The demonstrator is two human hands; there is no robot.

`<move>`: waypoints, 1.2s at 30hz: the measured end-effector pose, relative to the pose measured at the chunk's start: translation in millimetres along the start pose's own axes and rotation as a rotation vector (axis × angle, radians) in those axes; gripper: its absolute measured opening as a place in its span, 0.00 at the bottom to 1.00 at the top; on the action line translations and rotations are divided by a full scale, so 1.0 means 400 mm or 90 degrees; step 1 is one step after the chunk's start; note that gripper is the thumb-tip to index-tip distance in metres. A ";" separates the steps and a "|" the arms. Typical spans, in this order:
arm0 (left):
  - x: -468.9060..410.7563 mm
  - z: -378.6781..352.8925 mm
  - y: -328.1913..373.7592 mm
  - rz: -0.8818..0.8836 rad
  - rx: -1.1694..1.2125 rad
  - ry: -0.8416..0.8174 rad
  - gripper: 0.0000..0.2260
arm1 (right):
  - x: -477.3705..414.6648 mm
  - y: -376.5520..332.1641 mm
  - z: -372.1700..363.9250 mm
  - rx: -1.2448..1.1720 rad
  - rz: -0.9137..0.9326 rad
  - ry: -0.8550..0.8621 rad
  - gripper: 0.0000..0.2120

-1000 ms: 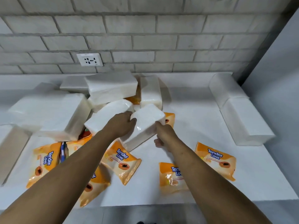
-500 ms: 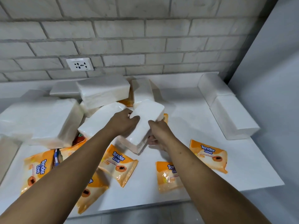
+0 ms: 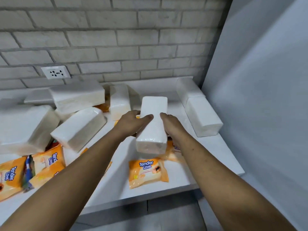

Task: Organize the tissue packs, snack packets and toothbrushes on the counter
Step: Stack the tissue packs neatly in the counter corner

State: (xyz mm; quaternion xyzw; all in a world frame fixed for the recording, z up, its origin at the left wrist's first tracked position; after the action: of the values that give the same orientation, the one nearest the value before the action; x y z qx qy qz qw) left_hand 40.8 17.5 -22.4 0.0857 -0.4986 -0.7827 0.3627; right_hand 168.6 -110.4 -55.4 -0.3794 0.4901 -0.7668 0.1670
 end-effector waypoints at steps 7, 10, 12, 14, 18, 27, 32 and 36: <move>0.065 -0.248 0.070 0.051 0.076 -0.028 0.28 | 0.066 0.120 0.232 0.046 -0.045 0.020 0.21; 0.093 -0.342 0.089 0.065 0.101 -0.045 0.28 | 0.088 0.172 0.308 0.042 -0.059 0.016 0.21; 0.114 -0.401 0.100 0.072 0.116 -0.060 0.25 | 0.097 0.207 0.351 0.037 -0.063 0.012 0.23; 0.135 -0.457 0.111 0.083 0.117 -0.077 0.24 | 0.114 0.235 0.392 0.044 -0.071 0.023 0.26; 0.155 -0.547 0.119 0.099 0.135 -0.095 0.24 | 0.108 0.304 0.470 0.066 -0.099 0.044 0.32; 0.153 -0.706 0.112 0.139 0.160 -0.138 0.24 | 0.116 0.382 0.576 0.093 -0.124 0.052 0.30; 0.140 -0.754 0.110 0.153 0.156 -0.148 0.26 | 0.099 0.410 0.603 0.103 -0.128 0.054 0.29; 0.125 -0.776 0.111 0.147 0.151 -0.136 0.27 | 0.079 0.414 0.616 0.114 -0.120 0.055 0.31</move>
State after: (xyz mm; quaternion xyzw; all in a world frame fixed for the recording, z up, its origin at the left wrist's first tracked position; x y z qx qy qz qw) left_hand 180.2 -248.7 -125.2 -0.0133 -0.6292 -0.6765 0.3826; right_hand 312.2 -361.0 -130.5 -0.3740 0.3885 -0.8355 0.1059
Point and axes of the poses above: each hand's wrist, its own x-axis away from the middle knuckle, its own z-axis out of the back of the hand, y = z × x, the point moved 9 cm from there along -x, towards the middle knuckle, and after that the axes turned 3 degrees about -y, right-handed, at the moved point
